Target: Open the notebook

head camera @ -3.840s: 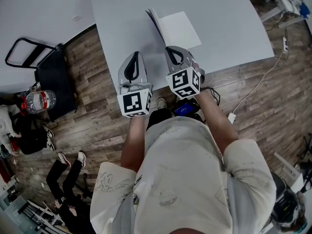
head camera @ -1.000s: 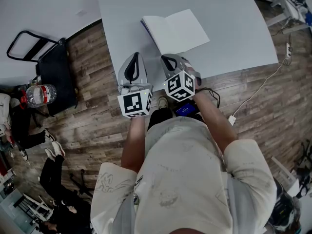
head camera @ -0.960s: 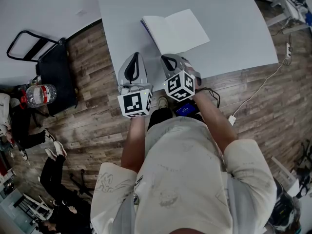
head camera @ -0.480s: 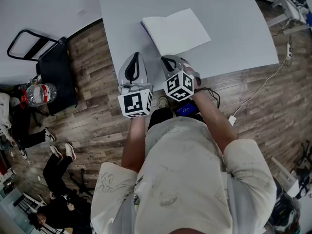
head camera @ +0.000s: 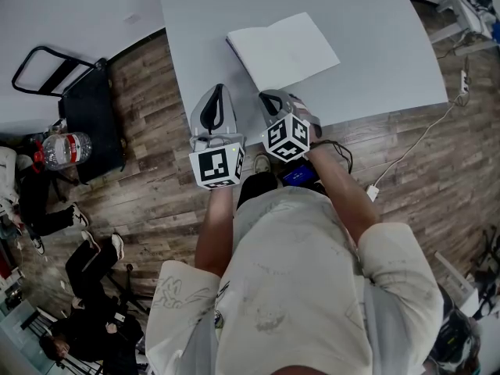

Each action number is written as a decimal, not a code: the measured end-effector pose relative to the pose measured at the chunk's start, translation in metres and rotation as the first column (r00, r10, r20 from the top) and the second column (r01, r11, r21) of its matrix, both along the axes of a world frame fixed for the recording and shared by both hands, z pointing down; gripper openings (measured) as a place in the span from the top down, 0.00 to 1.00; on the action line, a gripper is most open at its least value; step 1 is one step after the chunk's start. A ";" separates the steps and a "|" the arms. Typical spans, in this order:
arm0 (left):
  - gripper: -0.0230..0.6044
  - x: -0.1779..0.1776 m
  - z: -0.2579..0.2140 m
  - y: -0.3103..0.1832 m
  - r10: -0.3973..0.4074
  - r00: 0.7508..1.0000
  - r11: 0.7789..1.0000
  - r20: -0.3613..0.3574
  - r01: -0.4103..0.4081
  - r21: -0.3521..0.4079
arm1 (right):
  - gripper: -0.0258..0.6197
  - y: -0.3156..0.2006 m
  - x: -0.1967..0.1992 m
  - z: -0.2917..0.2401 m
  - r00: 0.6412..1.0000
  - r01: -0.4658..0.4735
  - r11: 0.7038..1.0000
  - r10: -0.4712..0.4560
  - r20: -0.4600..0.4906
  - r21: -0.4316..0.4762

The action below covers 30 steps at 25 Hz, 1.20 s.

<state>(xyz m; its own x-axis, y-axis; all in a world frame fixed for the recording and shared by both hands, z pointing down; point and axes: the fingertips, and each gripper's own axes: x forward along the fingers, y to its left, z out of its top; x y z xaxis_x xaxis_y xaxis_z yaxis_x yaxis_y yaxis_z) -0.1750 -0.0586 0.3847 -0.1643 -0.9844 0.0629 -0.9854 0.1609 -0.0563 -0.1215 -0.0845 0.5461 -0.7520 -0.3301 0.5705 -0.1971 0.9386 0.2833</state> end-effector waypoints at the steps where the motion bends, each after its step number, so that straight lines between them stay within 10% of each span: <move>1: 0.93 0.000 0.000 0.001 -0.001 1.000 1.000 0.001 0.001 -0.001 | 0.95 0.001 0.000 0.001 1.000 0.002 1.000 -0.002 -0.003 -0.001; 30: 0.93 -0.006 -0.002 0.005 -0.009 1.000 1.000 0.008 0.009 -0.014 | 0.95 0.010 0.004 0.045 0.993 0.019 0.998 -0.027 -0.113 -0.066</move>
